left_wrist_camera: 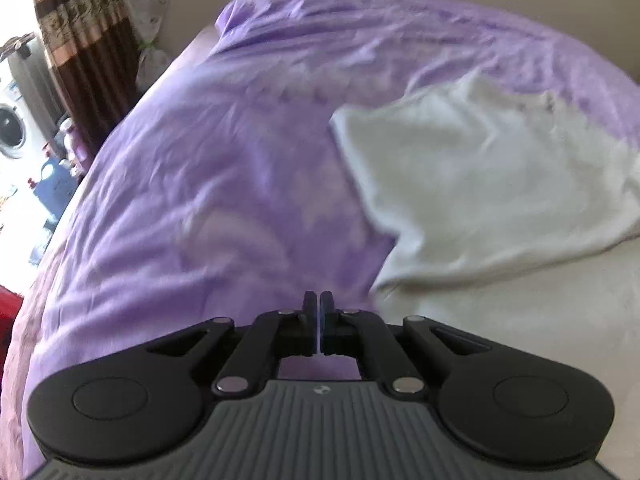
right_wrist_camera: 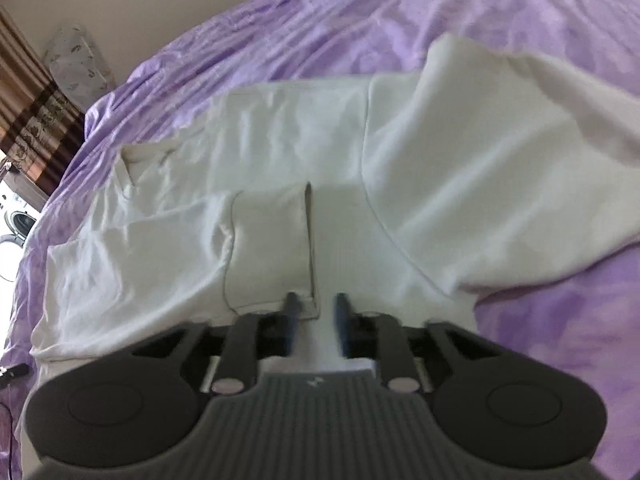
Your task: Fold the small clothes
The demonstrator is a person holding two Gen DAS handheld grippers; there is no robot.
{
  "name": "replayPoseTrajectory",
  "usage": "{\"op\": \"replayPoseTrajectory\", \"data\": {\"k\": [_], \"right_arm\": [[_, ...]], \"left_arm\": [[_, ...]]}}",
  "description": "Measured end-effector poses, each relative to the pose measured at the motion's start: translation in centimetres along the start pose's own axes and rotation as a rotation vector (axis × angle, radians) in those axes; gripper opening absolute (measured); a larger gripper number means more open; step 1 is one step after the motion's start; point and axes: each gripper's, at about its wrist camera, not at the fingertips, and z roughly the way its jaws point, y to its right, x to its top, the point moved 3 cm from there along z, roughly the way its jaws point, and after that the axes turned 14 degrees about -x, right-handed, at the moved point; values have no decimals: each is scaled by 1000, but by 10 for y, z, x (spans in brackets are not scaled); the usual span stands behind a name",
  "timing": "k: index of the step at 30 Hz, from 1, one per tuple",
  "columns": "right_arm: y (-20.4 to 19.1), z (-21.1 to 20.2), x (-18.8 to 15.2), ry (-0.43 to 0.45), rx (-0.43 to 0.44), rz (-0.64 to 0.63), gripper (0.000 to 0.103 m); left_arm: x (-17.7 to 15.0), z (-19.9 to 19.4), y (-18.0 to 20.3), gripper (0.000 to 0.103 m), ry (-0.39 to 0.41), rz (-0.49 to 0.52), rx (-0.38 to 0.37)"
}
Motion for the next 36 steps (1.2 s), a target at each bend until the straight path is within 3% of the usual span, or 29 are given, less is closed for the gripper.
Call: {"op": "replayPoseTrajectory", "data": {"k": [4, 6, 9, 12, 14, 16, 20, 22, 24, 29, 30, 31, 33, 36], "right_arm": [[25, -34, 10, 81, -20, 8, 31], [53, -51, 14, 103, -52, 47, 31], [111, -78, 17, 135, -109, 145, 36], [179, -104, 17, 162, -165, 275, 39], [222, -121, 15, 189, -220, 344, 39], [256, -133, 13, 217, -306, 333, 39], [308, -139, 2, 210, -469, 265, 39], [336, -135, -3, 188, -505, 284, 39], [358, -128, -8, 171, -493, 354, 39], [399, -102, -11, 167, -329, 620, 39], [405, -95, -13, 161, -316, 665, 27], [407, -89, -13, 157, -303, 695, 3], [405, -84, -10, 170, -279, 722, 2], [375, -106, 14, 247, -303, 591, 2]], "left_arm": [[23, 5, 26, 5, 54, 0, -121], [28, 17, 36, 7, 48, 5, -140], [24, 50, 35, 7, -80, 16, -34], [18, 72, 17, 5, -169, 22, 169], [19, 67, 7, 5, -157, -17, 170], [26, 57, 6, 6, -127, -32, 151], [47, 40, 19, 7, -86, 34, 195], [56, 33, 24, 7, -67, 36, 201], [67, 29, 27, 7, -49, 30, 204], [81, 26, 38, 10, -30, 22, 212], [82, 24, 41, 11, -30, 24, 213], [84, 25, 43, 11, -32, 27, 211], [86, 19, 47, 11, -24, 39, 203], [91, 13, 48, 11, -3, 35, 191]]}}
